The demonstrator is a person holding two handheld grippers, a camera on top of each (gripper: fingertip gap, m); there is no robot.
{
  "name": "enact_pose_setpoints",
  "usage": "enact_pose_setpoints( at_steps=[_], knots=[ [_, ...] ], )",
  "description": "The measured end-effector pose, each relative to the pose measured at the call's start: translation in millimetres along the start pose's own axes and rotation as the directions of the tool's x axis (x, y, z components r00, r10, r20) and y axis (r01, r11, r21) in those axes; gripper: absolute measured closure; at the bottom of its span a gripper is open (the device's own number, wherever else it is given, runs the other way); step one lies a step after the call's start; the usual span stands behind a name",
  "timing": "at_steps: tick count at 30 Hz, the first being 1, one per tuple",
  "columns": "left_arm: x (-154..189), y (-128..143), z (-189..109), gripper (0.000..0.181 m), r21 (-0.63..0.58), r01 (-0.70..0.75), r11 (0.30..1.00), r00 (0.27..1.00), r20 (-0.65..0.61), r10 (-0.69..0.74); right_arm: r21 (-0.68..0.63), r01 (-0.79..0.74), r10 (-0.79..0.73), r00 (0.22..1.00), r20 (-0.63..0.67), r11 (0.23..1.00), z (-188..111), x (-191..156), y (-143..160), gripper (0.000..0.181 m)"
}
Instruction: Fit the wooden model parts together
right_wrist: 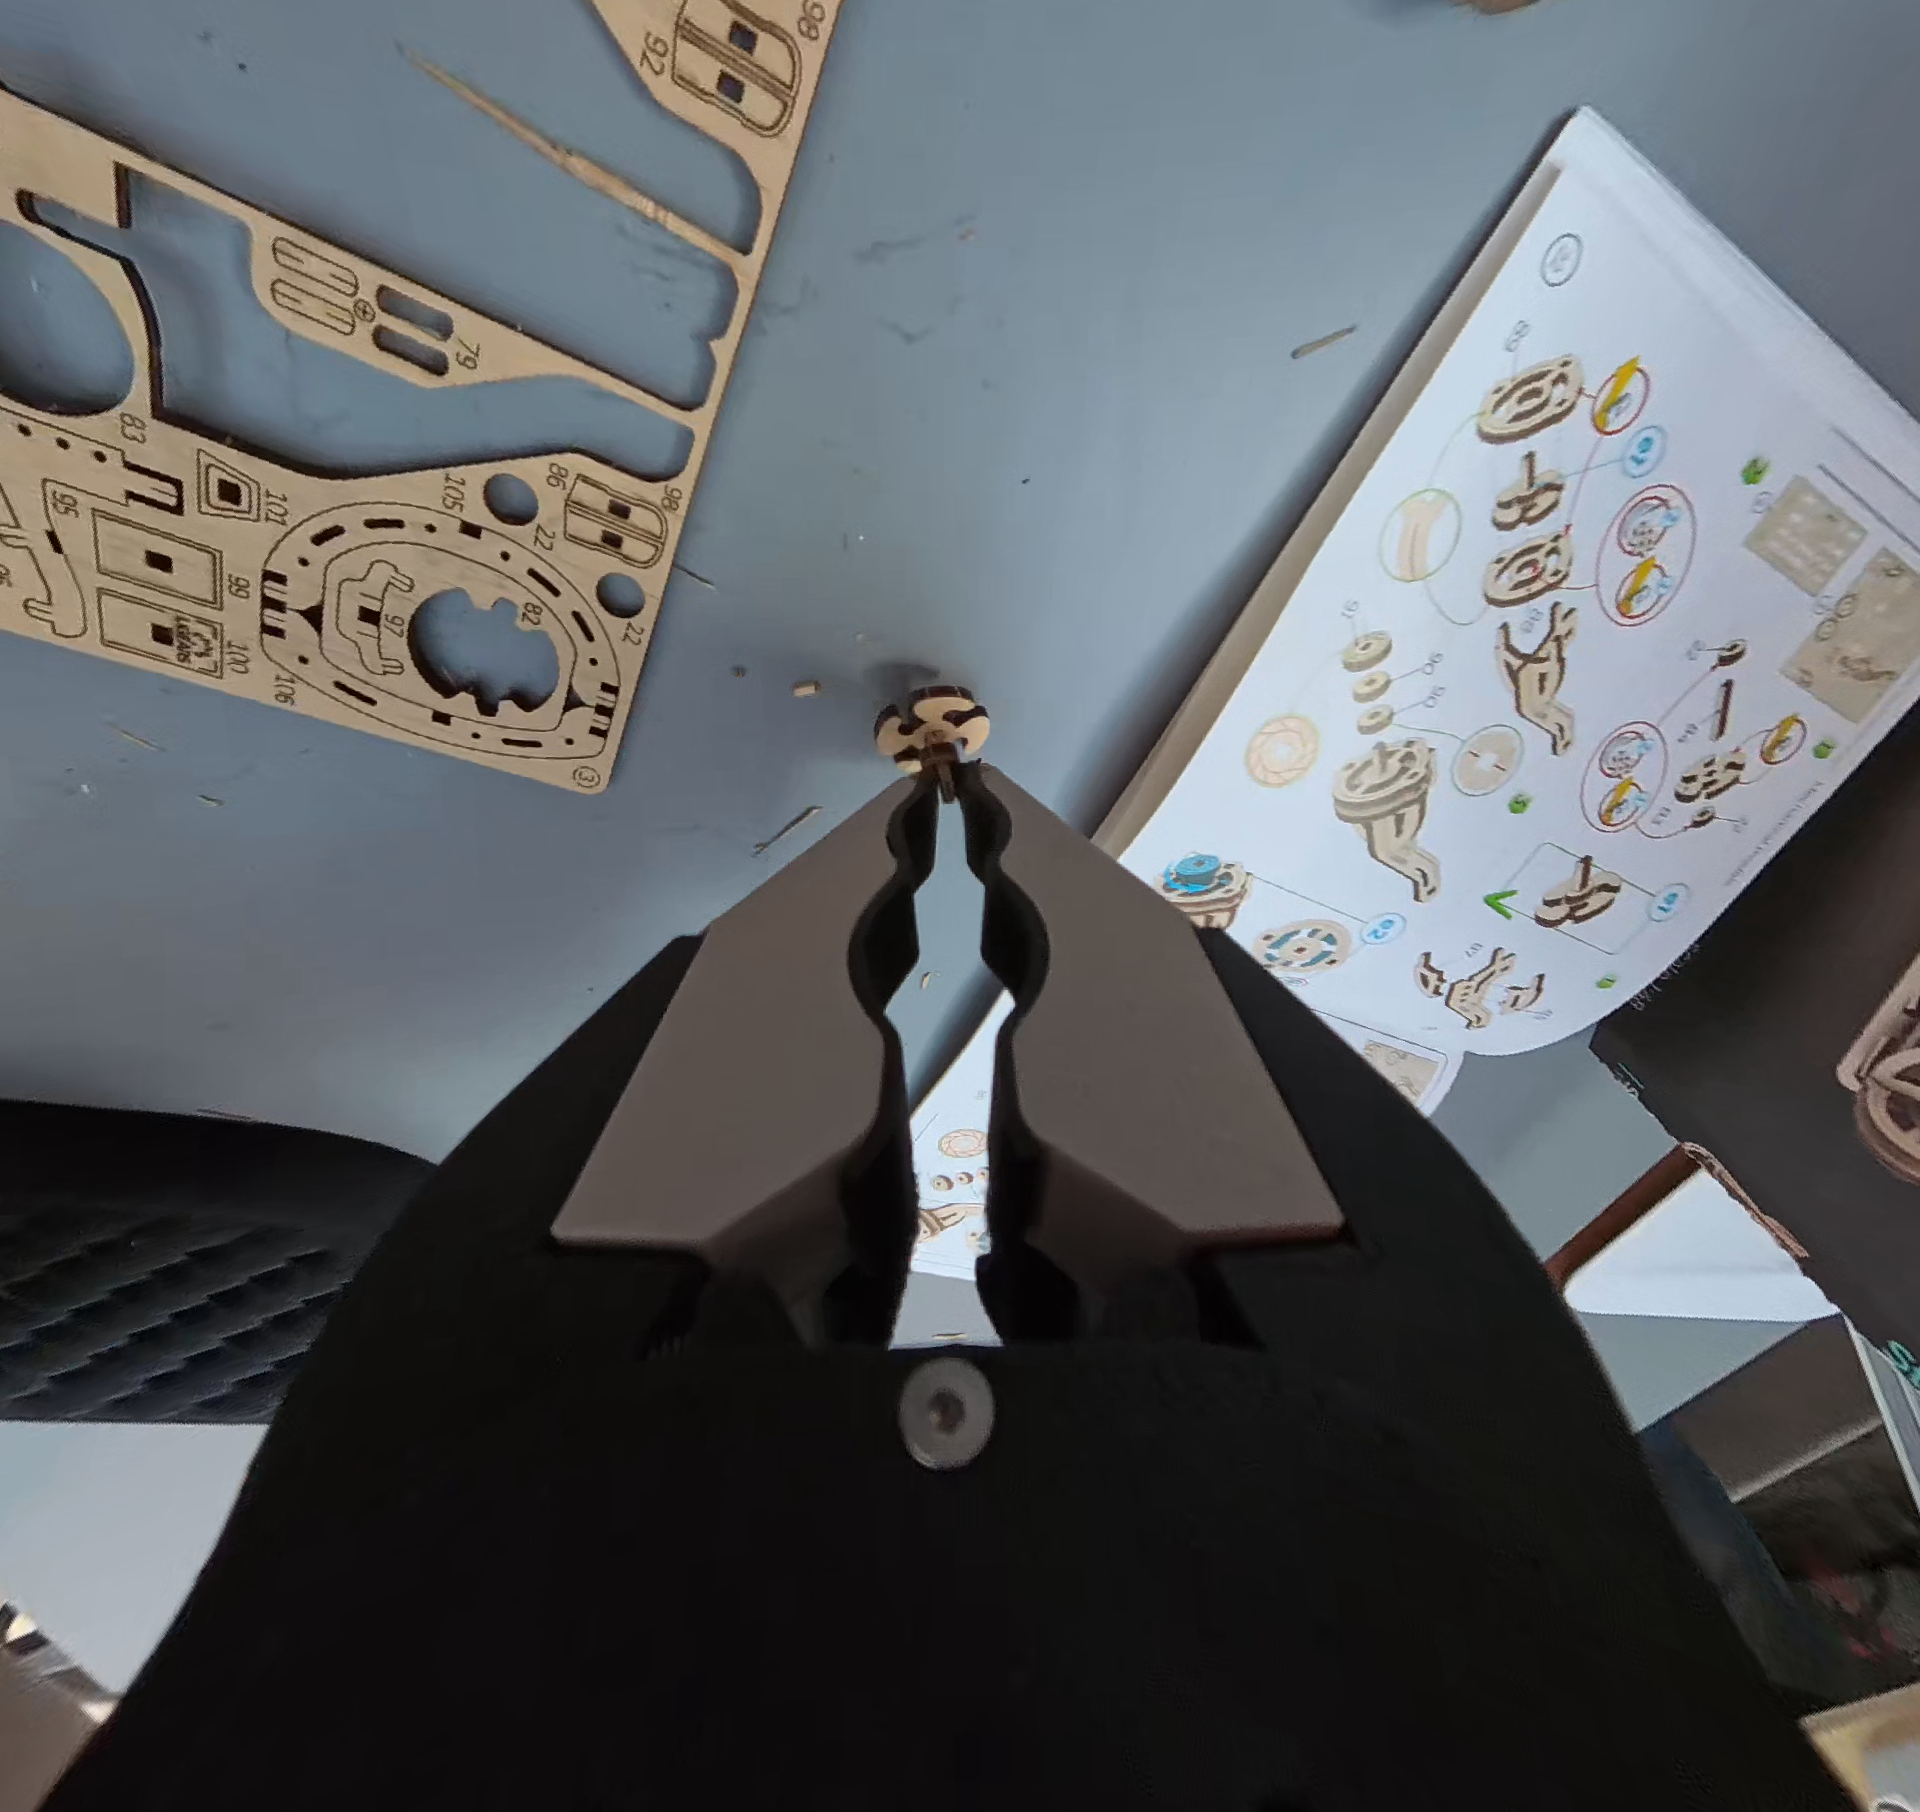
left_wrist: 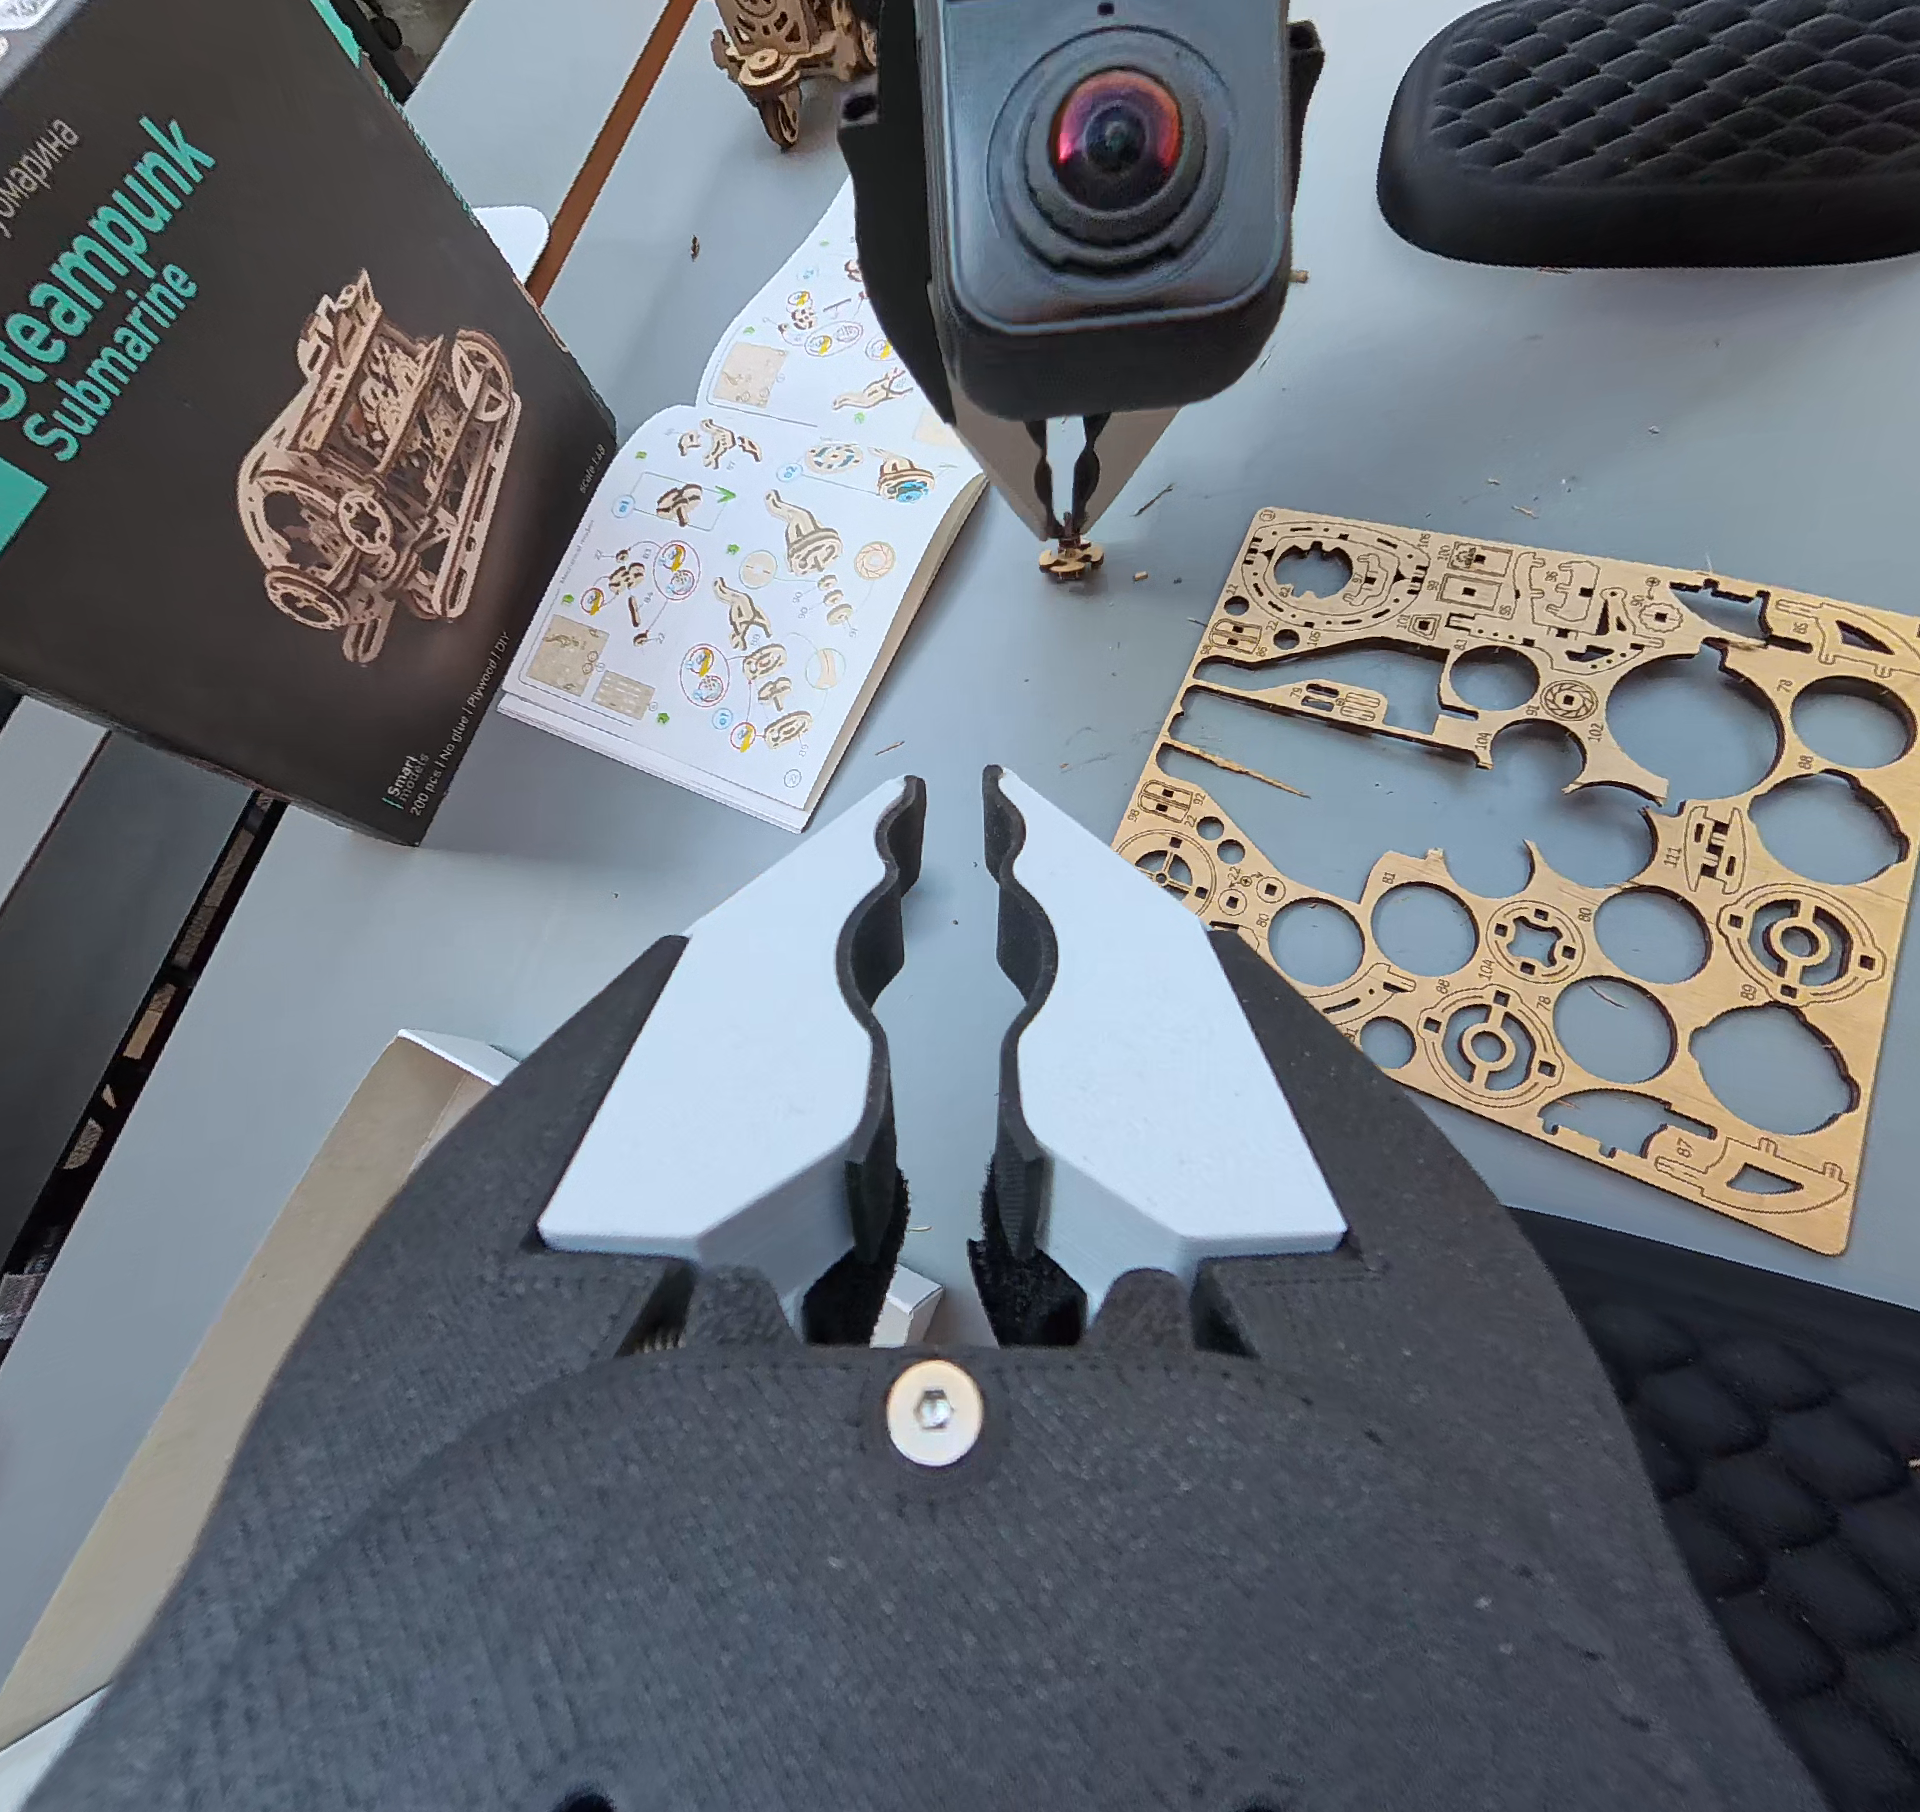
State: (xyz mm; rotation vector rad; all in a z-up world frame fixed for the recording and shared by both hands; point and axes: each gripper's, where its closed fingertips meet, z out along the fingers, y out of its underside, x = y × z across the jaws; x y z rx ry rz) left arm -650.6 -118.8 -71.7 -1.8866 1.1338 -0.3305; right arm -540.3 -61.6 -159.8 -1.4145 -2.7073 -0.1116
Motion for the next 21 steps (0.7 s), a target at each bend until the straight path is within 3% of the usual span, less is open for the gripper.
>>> enact_pose_setpoints(
  at_steps=[4,7,10,14,18,21],
  knots=[
    [-0.1,-0.1,-1.1,0.172,-0.003,-0.005,1.0,1.0,0.004,0.005,0.219,-0.054,0.053,0.999,0.011,0.974,-24.9,2.1,-14.0,0.178],
    [-0.9,-1.8,-3.3,0.172,0.005,-0.004,1.0,1.0,0.006,0.004,0.445,-0.071,0.063,0.997,0.032,0.892,-53.7,-4.2,-24.3,0.179],
    [1.8,-5.7,-4.5,0.172,0.032,0.011,0.999,1.0,-0.018,-0.01,0.656,-0.071,0.047,0.997,0.054,0.751,-87.6,-13.1,-36.5,0.179],
    [13.8,-15.5,-4.6,0.172,0.08,0.026,0.996,0.996,-0.082,-0.019,0.876,-0.04,-0.049,0.996,0.072,0.481,-144.4,-31.6,-54.5,0.179],
    [28.9,-31.6,-7.1,0.172,0.141,0.036,0.989,0.99,-0.14,-0.016,0.976,-0.051,-0.128,0.989,0.08,0.211,-194.0,-42.1,-55.5,0.179],
    [38.5,-49.0,-11.1,0.173,0.21,0.041,0.977,0.987,-0.159,-0.007,0.991,-0.078,-0.162,0.982,0.094,0.105,-214.1,-45.4,-50.6,0.179]
  ],
)
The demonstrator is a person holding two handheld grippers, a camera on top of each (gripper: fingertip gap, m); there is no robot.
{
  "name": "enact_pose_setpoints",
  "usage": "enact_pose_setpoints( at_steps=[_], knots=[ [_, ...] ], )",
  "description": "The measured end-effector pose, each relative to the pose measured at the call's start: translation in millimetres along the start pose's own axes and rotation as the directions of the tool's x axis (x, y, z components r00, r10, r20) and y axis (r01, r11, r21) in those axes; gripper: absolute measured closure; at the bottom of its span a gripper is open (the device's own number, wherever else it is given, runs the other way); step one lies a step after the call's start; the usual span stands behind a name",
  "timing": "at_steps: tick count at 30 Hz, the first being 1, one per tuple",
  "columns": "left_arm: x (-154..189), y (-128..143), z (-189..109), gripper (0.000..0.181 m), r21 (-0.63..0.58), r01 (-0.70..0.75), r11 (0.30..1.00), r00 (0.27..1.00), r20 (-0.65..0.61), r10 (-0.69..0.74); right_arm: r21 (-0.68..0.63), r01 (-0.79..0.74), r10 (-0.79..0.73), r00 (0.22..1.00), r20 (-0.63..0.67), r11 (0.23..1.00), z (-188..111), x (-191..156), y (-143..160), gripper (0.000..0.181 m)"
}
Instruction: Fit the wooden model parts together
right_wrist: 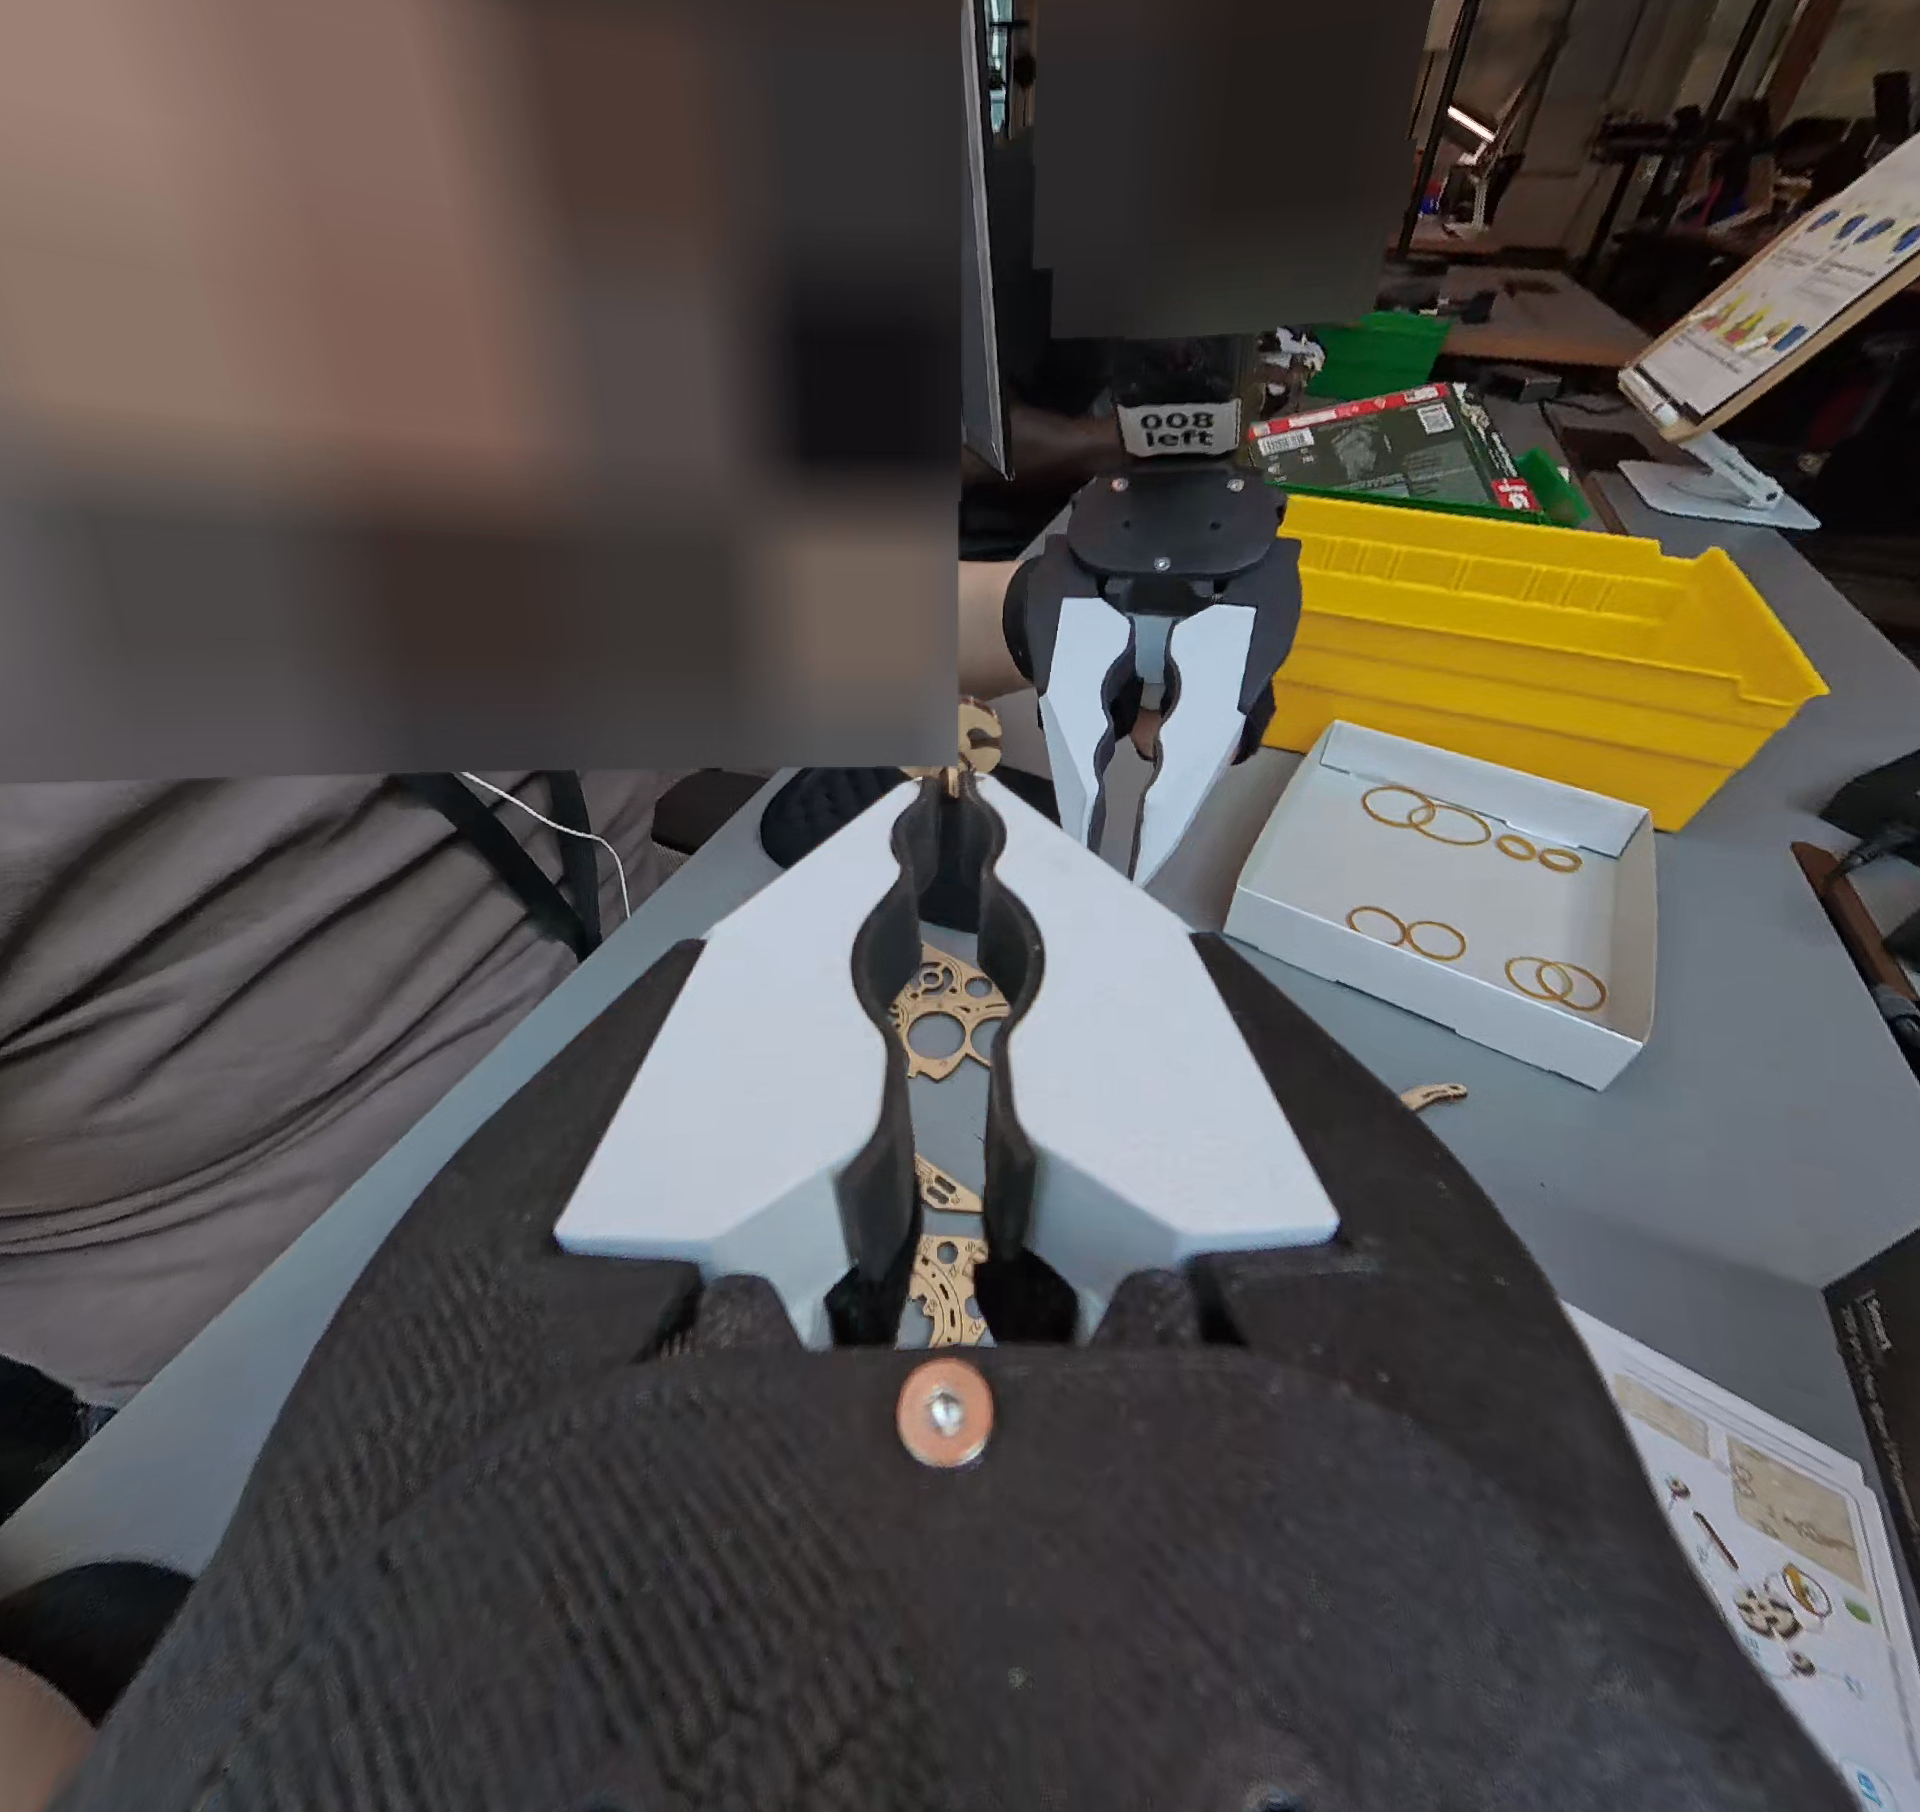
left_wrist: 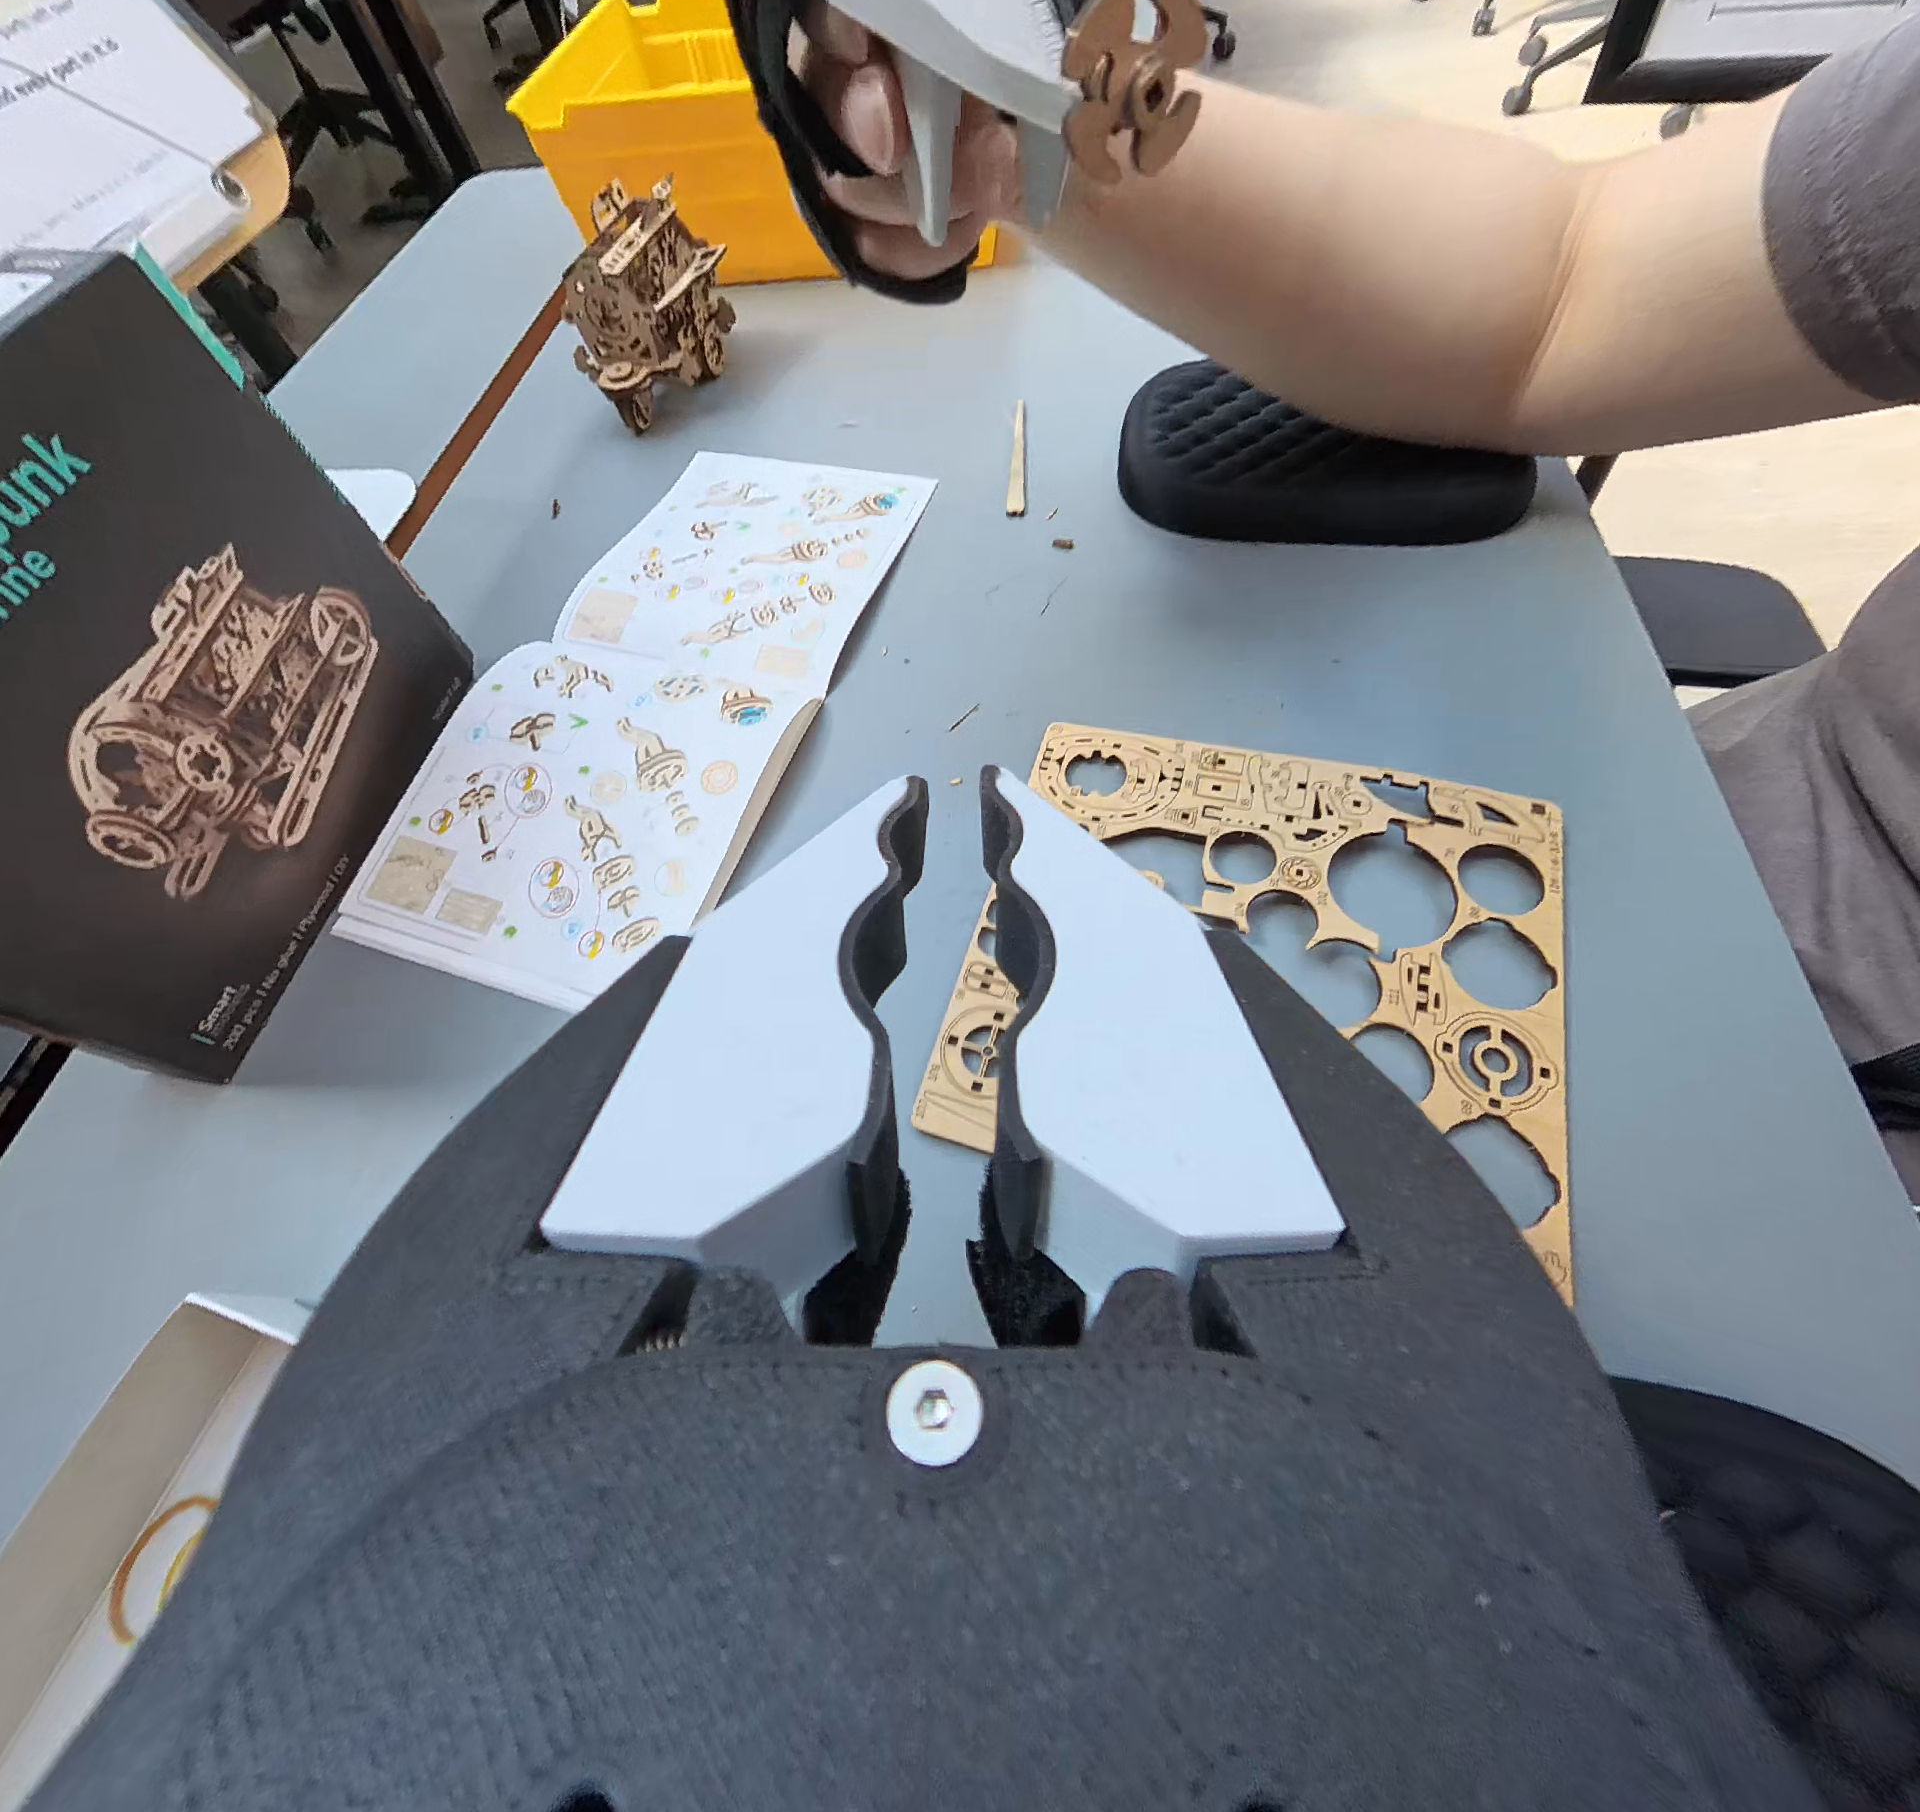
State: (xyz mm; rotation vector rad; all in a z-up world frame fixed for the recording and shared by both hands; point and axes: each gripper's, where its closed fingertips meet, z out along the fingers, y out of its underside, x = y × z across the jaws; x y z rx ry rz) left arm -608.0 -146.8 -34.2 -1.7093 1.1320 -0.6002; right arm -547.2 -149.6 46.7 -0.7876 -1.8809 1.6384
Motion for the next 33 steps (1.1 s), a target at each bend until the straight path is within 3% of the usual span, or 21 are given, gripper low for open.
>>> enact_pose_setpoints(
  at_steps=[11,14,16,18,20,25,33],
  knots=[
    [24.0,-33.9,2.3,0.171,0.12,-0.005,0.993,1.0,-0.024,0.008,0.143,-0.019,0.012,0.999,0.048,0.99,-6.9,-7.3,-18.5,0.18],
    [24.3,-33.3,4.5,0.169,0.121,0.0,0.993,1.0,-0.025,0.003,0.051,-0.021,0.022,1.0,-0.013,0.998,-1.5,2.6,-1.3,0.179],
    [17.5,-22.7,8.0,0.167,0.08,-0.015,0.997,1.0,0.002,0.015,-0.202,-0.034,0.002,0.988,-0.156,0.979,1.2,24.7,40.3,0.179],
    [3.9,-5.2,11.8,0.166,0.018,-0.011,1.0,0.999,0.041,0.01,-0.488,-0.081,-0.055,0.965,-0.258,0.869,-7.1,42.0,93.5,0.179],
    [-12.1,15.4,14.7,0.167,-0.049,0.003,0.999,0.996,0.085,0.002,-0.685,-0.148,-0.065,0.959,-0.275,0.713,-15.3,45.9,139.7,0.179],
    [-22.5,33.5,16.7,0.169,-0.095,0.038,0.995,0.995,0.09,-0.029,-0.914,-0.21,-0.098,0.961,-0.258,0.349,-31.2,52.3,210.0,0.179],
    [-21.2,30.6,13.5,0.169,-0.101,0.018,0.995,0.996,0.092,-0.008,-0.941,-0.162,-0.148,0.966,-0.213,0.297,-17.5,55.5,206.2,0.178]
  ],
)
